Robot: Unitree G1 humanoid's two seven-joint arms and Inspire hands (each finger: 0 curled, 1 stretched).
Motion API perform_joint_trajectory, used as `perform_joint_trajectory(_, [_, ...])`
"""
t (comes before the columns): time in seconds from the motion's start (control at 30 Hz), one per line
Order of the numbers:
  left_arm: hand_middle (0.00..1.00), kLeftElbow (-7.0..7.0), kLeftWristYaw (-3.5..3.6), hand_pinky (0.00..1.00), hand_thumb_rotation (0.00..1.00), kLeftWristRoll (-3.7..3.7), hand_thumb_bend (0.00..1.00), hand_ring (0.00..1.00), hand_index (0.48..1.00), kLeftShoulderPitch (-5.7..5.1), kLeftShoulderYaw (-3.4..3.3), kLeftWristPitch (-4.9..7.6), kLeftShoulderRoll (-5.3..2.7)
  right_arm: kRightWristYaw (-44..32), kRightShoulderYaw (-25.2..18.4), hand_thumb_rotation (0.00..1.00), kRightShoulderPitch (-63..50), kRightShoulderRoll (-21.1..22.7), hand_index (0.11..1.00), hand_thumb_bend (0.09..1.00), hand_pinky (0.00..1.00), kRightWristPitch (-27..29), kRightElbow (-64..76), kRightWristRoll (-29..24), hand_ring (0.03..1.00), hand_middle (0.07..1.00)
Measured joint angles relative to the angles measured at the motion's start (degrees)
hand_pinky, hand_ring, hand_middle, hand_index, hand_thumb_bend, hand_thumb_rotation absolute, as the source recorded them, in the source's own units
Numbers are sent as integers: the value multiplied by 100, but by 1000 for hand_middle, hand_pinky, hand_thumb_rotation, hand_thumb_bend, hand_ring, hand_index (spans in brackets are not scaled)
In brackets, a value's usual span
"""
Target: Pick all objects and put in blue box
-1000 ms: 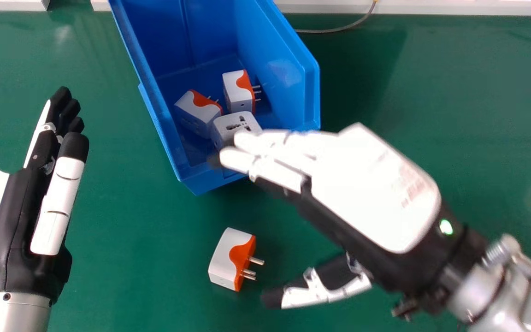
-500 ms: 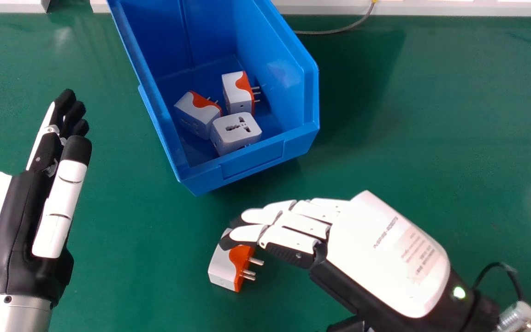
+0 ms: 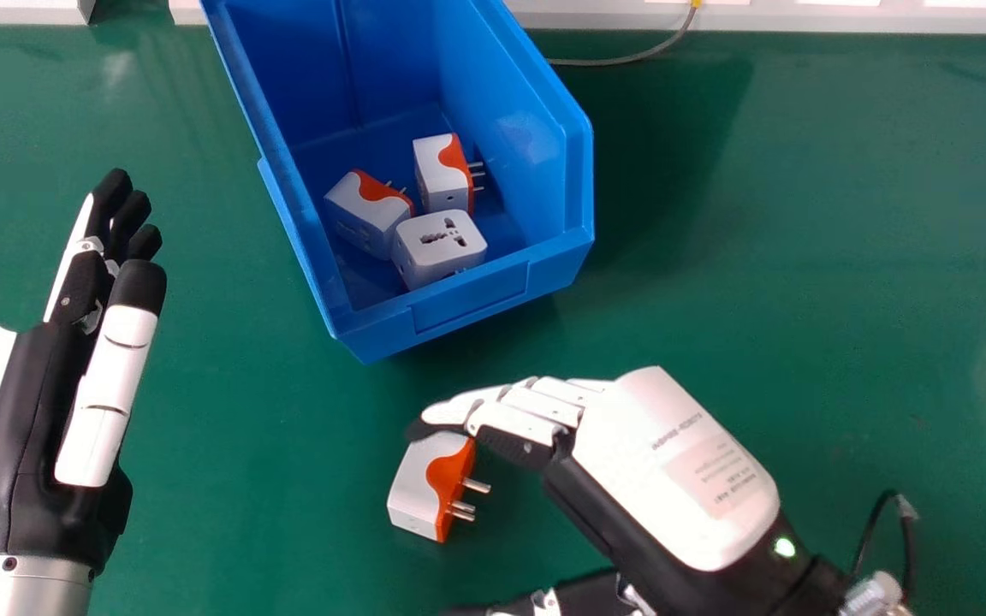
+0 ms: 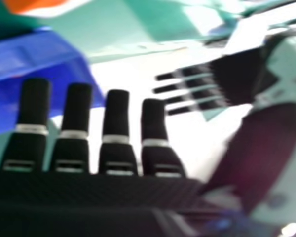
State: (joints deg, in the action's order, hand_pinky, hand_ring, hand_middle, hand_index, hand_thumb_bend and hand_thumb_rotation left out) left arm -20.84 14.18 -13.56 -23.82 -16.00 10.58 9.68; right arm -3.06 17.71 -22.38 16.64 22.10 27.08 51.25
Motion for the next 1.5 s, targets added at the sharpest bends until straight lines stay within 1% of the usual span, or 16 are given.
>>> perform_joint_trajectory(0.13, [993, 9, 60, 999, 972, -3, 724, 986, 985, -15, -11, 22, 0, 122, 106, 537, -149, -246, 816, 623, 608, -342, 17, 307, 763, 814])
perform_joint_trajectory(0.17, [992, 10, 61, 999, 974, -3, 723, 985, 984, -14, -11, 28, 0, 158, 134, 541, -180, -297, 825, 633, 614, -420, 18, 352, 768, 821])
perform_joint_trajectory(0.3, [990, 10, 47, 998, 971, -1, 725, 983, 981, -16, -12, 29, -4, 290, 263, 552, -321, -472, 839, 653, 628, -713, 29, 594, 779, 834])
perform_joint_trajectory(0.4, [985, 9, 39, 996, 968, -1, 726, 977, 979, -15, -12, 27, -7, 372, 370, 574, -396, -574, 864, 688, 654, -924, 30, 769, 803, 858])
perform_joint_trajectory(0.47, [984, 9, 37, 997, 967, -2, 726, 976, 977, -14, -14, 20, -7, 437, 460, 576, -448, -656, 872, 700, 661, -1076, 31, 812, 809, 865])
perform_joint_trajectory(0.57, [980, -8, -7, 998, 964, -2, 727, 973, 973, -15, -15, -11, -7, 502, 581, 576, -520, -744, 890, 727, 675, -1269, 32, 953, 825, 881])
perform_joint_trajectory(0.67, [980, -50, -47, 999, 965, -2, 726, 974, 974, -15, -15, -54, -7, 568, 686, 572, -566, -764, 897, 737, 679, -1412, 28, 1036, 832, 887])
perform_joint_trajectory(0.83, [979, -96, -62, 998, 967, 1, 720, 972, 974, -16, -15, -123, -5, 612, 859, 564, -615, -808, 903, 742, 686, -1656, 9, 1119, 843, 892])
perform_joint_trajectory(0.93, [982, -126, -70, 999, 971, 6, 727, 977, 976, -16, -15, -154, 0, 612, 933, 554, -609, -780, 909, 738, 693, -1711, -13, 1190, 855, 897])
perform_joint_trajectory(1.03, [985, -155, -59, 999, 973, 4, 728, 981, 978, -11, -16, -198, 26, 632, 1000, 553, -564, -702, 910, 735, 693, -1747, -58, 1266, 856, 897])
perform_joint_trajectory(1.17, [988, -156, -49, 1000, 987, 2, 720, 987, 981, 25, -19, -202, 39, 692, 1070, 541, -450, -598, 890, 733, 675, -1747, -227, 1313, 834, 877])
perform_joint_trajectory(1.3, [985, -166, -51, 1000, 991, 2, 717, 987, 978, 67, -22, -248, 45, 718, 1161, 524, -284, -496, 871, 739, 662, -1725, -376, 1382, 817, 860])
perform_joint_trajectory(1.37, [985, -185, -57, 1000, 987, 3, 728, 990, 977, 79, -23, -276, 51, 718, 1146, 509, -65, -320, 855, 735, 651, -1584, -492, 1344, 801, 845])
perform_joint_trajectory(1.43, [985, -211, -67, 1000, 984, 3, 732, 991, 977, 115, -25, -341, 65, 712, 1105, 497, 210, -82, 844, 736, 643, -1361, -596, 1199, 791, 837])
perform_joint_trajectory(1.5, [989, -238, -94, 1000, 978, 5, 744, 995, 978, 148, -26, -405, 68, 633, 1043, 478, 479, 104, 830, 742, 635, -1170, -653, 1050, 778, 826])
